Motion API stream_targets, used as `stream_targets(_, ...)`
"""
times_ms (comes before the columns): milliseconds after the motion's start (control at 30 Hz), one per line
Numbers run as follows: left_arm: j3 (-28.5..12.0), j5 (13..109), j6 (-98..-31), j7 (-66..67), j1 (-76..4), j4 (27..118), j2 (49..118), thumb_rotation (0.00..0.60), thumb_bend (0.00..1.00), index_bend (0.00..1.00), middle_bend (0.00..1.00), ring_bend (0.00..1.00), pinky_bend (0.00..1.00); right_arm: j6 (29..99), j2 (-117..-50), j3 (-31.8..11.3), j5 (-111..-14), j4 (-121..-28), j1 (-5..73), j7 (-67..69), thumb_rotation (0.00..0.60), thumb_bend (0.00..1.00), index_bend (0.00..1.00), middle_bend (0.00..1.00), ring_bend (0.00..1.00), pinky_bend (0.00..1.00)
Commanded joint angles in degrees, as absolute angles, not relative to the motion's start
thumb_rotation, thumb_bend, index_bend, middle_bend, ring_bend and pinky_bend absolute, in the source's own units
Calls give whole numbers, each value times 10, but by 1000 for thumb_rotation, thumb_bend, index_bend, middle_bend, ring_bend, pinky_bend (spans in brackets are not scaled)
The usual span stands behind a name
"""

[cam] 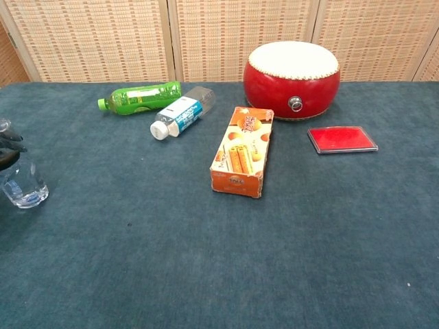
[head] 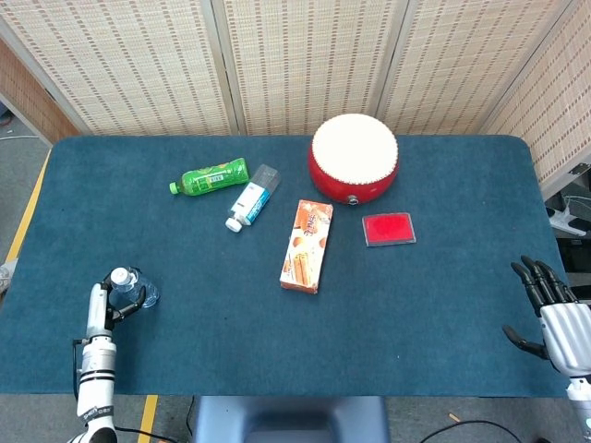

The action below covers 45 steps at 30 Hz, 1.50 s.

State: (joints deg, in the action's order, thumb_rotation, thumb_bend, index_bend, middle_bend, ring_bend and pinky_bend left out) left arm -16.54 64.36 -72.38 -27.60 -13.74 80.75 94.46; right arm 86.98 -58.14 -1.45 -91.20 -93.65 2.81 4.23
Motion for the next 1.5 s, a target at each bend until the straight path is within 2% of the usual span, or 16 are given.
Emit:
stream_targets(33, -167, 653, -733, -275, -136, 801, 949, 600, 496, 569, 616, 443, 149, 869, -581, -14, -913, -937, 29, 42, 600, 131, 0, 0, 0, 203)
stream_targets(167, -170, 671, -753, -269, -135, 801, 948, 600, 535, 605, 648, 468, 157, 868, -581, -14, -912, -937, 29, 41, 600, 131, 0, 0, 0, 203)
stream_targets(267, -176, 702, -796, -238, -137, 800, 943, 600, 548, 621, 661, 475, 159, 868, -580, -13, -913, -937, 29, 42, 600, 131, 0, 0, 0, 203)
stream_targets(367, -180, 749, -856, -171, -144, 781, 942, 600, 550, 652, 691, 494, 182, 867, -580, -13, -913, -938, 29, 41, 600, 131, 0, 0, 0, 203)
stream_targets(533, -177, 781, -882, -70, -157, 774, 922, 600, 583, 682, 716, 511, 232, 867, -580, -12, -914, -938, 29, 40, 600, 131, 0, 0, 0, 203)
stream_targets(700, -153, 818, -902, 25, -167, 734, 923, 600, 608, 704, 723, 518, 372, 866, -580, -12, -912, -939, 29, 39, 600, 131, 0, 0, 0, 203)
stream_targets(833, -153, 781, -860, -92, -156, 813, 913, 600, 620, 711, 728, 525, 412, 860, -579, -11, -910, -940, 31, 36, 600, 131, 0, 0, 0, 203)
stream_targets(967, -170, 734, -791, -313, -141, 919, 877, 600, 650, 714, 730, 528, 444, 856, -578, -10, -909, -943, 32, 34, 600, 131, 0, 0, 0, 203)
stream_targets(1067, -185, 715, -758, -430, -132, 956, 855, 600, 660, 715, 731, 529, 446, 854, -577, -9, -908, -944, 33, 35, 600, 131, 0, 0, 0, 203)
stream_targets(1167, -192, 708, -750, -467, -127, 963, 846, 600, 662, 715, 731, 529, 447, 852, -577, -9, -907, -945, 33, 33, 600, 131, 0, 0, 0, 203)
stream_targets(1233, -191, 707, -759, -444, -127, 952, 849, 600, 671, 716, 731, 529, 447, 850, -576, -8, -907, -946, 34, 33, 600, 131, 0, 0, 0, 203)
stream_targets(1367, -186, 691, -818, -255, -136, 891, 888, 600, 691, 722, 737, 534, 447, 846, -576, -8, -904, -948, 34, 28, 600, 131, 0, 0, 0, 203)
stream_targets(1500, -175, 699, -860, -118, -147, 828, 923, 600, 704, 727, 740, 539, 449, 842, -575, -8, -903, -950, 36, 26, 600, 131, 0, 0, 0, 203)
